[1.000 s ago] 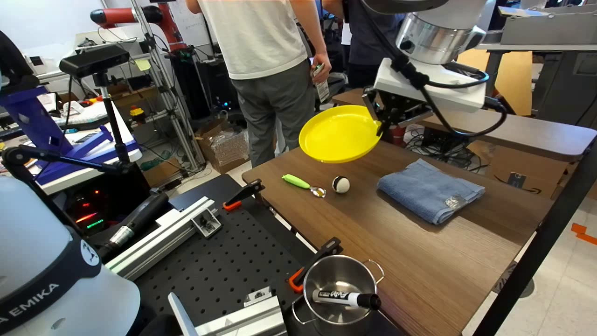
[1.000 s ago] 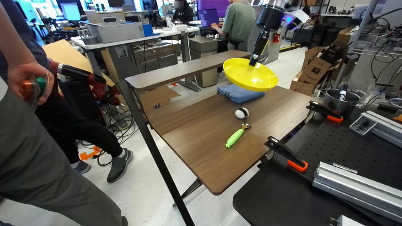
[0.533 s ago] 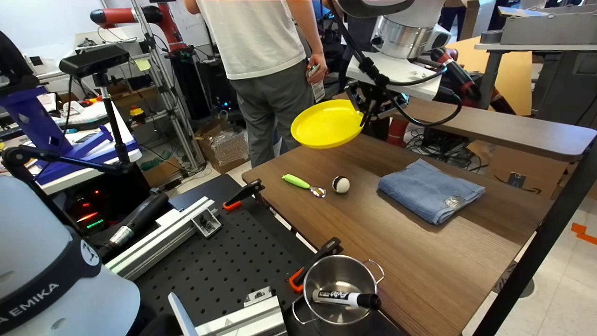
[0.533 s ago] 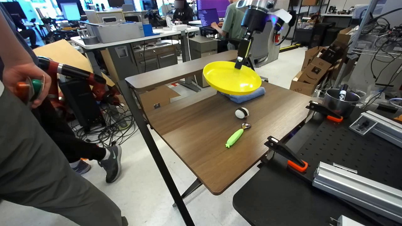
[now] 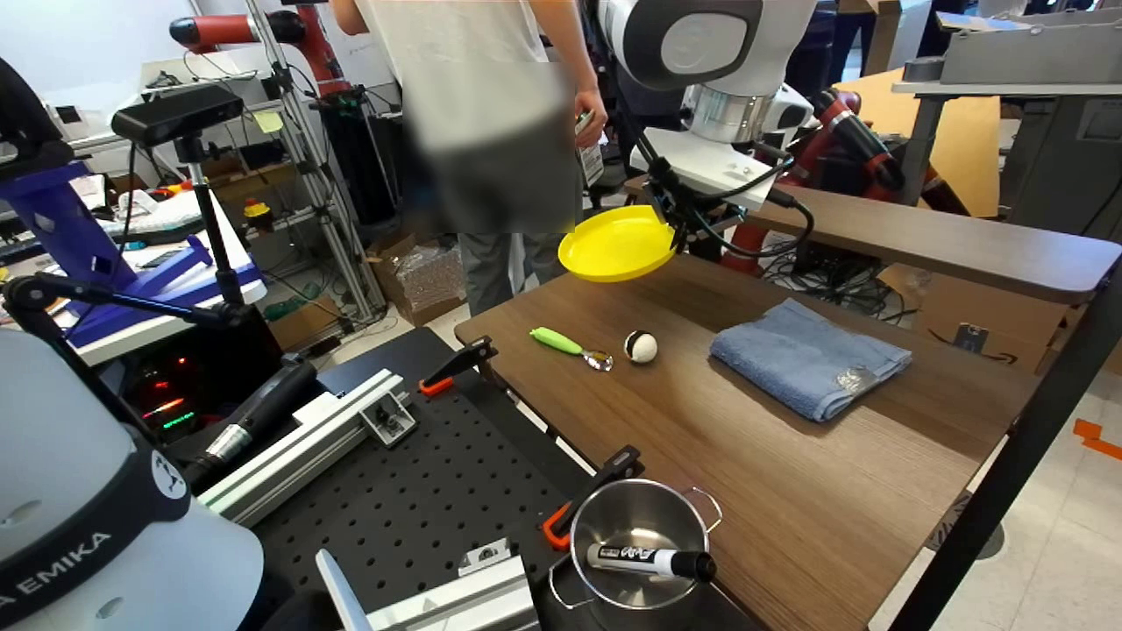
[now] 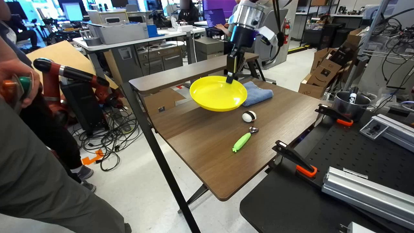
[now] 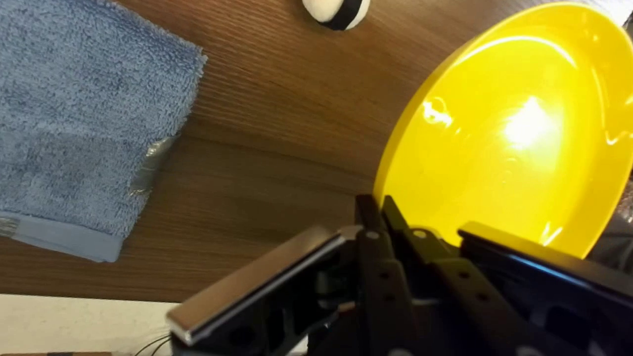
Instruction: Move the plate from the right to the left side of the desk
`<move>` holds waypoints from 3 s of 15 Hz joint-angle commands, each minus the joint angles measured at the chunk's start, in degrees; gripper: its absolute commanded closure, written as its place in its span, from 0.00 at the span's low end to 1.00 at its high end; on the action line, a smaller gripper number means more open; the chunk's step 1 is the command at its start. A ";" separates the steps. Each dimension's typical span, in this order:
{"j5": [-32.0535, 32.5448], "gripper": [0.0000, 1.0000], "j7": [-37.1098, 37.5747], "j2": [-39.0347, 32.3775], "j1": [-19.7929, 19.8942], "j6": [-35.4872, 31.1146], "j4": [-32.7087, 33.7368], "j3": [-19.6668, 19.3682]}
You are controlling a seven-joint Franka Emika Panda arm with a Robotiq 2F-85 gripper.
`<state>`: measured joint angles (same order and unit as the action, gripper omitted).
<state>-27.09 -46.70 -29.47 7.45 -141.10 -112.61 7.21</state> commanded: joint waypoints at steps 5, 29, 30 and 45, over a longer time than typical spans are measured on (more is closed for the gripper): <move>9.14 0.99 13.82 -9.64 -1.92 -1.30 9.40 -0.40; 25.64 0.71 39.18 -22.56 -10.48 -4.28 21.97 -4.21; 25.71 0.69 39.62 -22.69 -10.60 -4.05 22.19 -4.33; 23.44 0.00 37.81 -14.56 -7.27 -5.20 13.21 -1.89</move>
<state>-3.37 -8.05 -49.08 -1.64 -145.95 -93.85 3.65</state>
